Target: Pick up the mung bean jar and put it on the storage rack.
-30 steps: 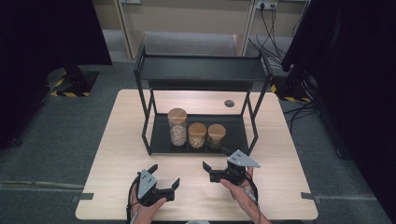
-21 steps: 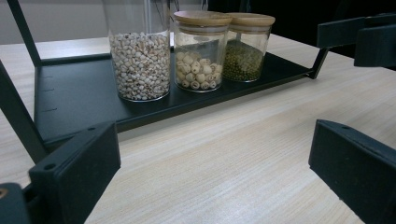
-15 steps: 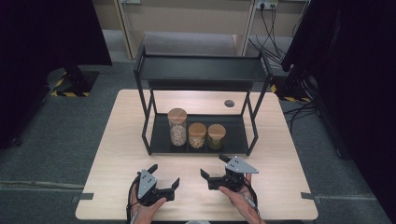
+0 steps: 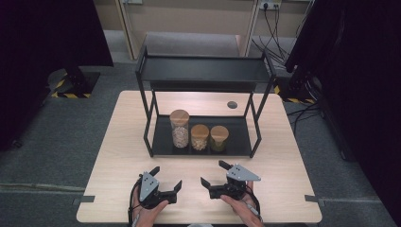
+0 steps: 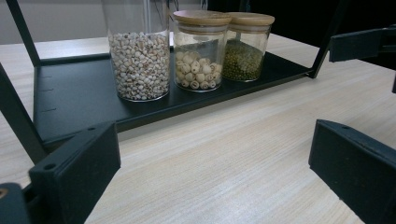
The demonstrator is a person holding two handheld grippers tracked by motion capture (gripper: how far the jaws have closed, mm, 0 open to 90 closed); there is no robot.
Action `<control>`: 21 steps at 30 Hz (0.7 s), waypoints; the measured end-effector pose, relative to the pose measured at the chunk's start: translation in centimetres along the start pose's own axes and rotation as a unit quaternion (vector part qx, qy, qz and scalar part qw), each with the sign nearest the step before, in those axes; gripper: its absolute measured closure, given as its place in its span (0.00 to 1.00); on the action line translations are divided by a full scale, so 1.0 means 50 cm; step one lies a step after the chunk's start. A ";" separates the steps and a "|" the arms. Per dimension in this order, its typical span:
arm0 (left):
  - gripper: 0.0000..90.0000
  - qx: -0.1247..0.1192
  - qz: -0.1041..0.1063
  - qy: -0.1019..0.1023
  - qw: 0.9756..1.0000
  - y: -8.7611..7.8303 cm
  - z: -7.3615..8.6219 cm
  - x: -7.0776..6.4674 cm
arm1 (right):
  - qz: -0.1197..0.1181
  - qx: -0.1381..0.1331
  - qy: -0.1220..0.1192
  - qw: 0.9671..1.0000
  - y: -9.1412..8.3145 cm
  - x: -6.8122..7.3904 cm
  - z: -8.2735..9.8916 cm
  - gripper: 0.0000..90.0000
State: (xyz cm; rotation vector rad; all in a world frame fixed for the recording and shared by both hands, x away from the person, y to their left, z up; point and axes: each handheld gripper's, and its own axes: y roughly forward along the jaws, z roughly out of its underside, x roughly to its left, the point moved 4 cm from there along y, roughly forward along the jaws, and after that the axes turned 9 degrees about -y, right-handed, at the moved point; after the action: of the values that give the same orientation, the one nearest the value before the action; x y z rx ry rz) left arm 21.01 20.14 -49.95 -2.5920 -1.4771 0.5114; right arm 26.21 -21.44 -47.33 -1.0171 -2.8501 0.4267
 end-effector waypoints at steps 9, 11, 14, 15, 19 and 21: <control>0.02 0.000 0.000 0.000 1.000 -0.001 0.000 0.000 | 0.000 0.001 0.002 1.000 -0.002 0.000 0.003 0.04; 0.02 0.000 0.000 0.000 1.000 -0.001 0.000 0.000 | 0.001 0.001 0.002 1.000 -0.003 0.000 0.003 0.04; 0.02 0.000 0.000 0.000 1.000 -0.001 0.000 0.000 | 0.001 0.002 0.003 1.000 -0.003 -0.001 0.004 0.04; 0.02 0.000 0.000 0.000 1.000 -0.001 0.000 0.000 | 0.001 0.002 0.003 1.000 -0.003 -0.001 0.004 0.04; 0.02 -0.001 0.000 -0.001 1.000 -0.001 0.000 0.000 | 0.002 0.002 0.003 1.000 -0.003 -0.002 0.004 0.04; 0.02 -0.001 0.000 0.000 1.000 -0.001 0.000 0.000 | 0.002 0.001 0.003 1.000 -0.003 -0.002 0.004 0.04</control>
State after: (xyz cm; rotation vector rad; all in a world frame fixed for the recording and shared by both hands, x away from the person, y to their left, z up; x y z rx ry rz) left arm 20.97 20.14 -49.94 -2.5934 -1.4774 0.5116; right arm 26.14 -21.66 -47.47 -1.0207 -2.8418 0.4270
